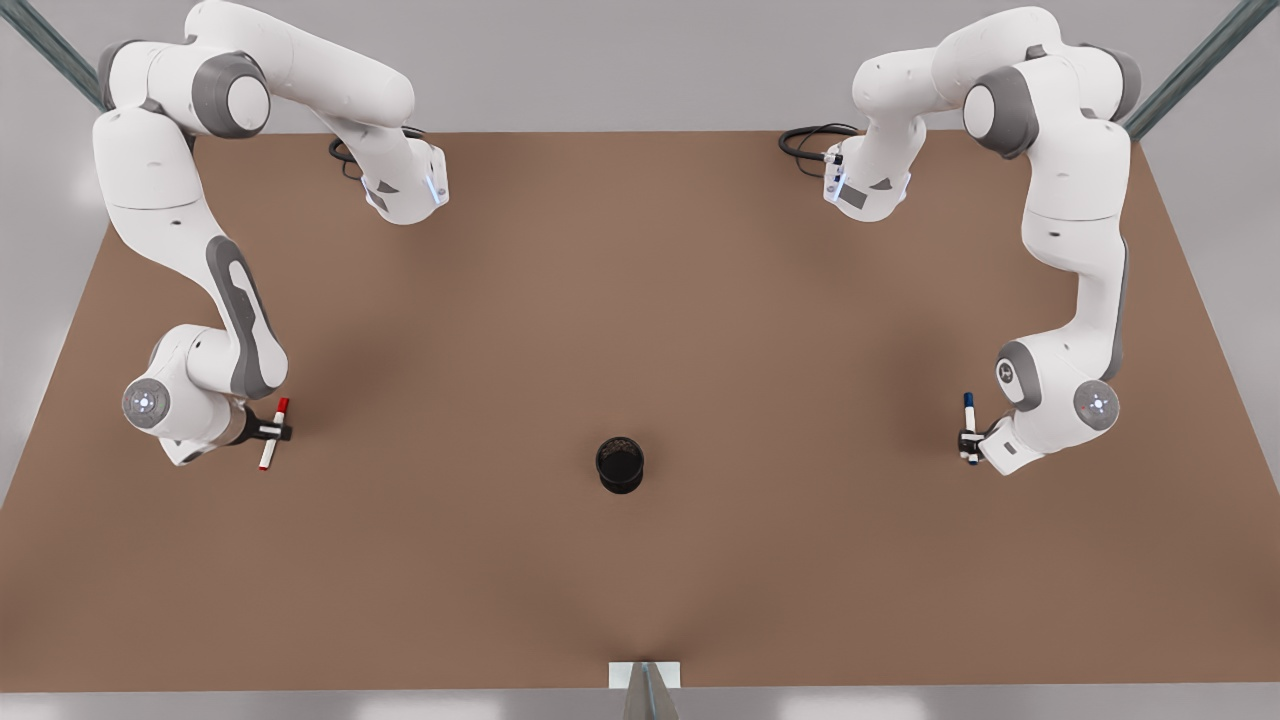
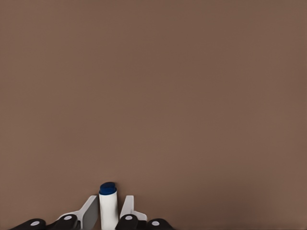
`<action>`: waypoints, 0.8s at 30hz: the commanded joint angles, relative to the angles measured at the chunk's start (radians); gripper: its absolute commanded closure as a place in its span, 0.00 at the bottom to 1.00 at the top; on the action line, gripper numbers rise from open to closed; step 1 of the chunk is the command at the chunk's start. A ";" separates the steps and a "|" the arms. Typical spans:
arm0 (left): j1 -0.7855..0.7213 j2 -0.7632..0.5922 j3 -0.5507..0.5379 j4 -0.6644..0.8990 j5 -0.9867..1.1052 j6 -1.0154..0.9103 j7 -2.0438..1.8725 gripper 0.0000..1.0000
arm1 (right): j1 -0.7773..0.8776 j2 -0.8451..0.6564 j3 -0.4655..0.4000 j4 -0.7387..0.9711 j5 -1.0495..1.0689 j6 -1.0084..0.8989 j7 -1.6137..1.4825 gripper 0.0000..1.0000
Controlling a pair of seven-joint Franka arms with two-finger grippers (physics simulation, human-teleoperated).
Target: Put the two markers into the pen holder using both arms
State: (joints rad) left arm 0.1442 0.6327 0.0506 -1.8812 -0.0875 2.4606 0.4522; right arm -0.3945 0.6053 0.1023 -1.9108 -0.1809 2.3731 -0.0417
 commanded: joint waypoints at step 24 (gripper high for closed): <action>-0.006 -0.096 -0.035 0.102 -0.050 -0.184 0.040 0.79 | 0.005 0.014 0.001 0.018 0.001 0.028 0.036 0.64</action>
State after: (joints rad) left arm 0.1372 0.5514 0.0216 -1.7983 -0.0995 2.4098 0.4715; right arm -0.3896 0.6208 0.1027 -1.8935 -0.1799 2.3995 -0.0141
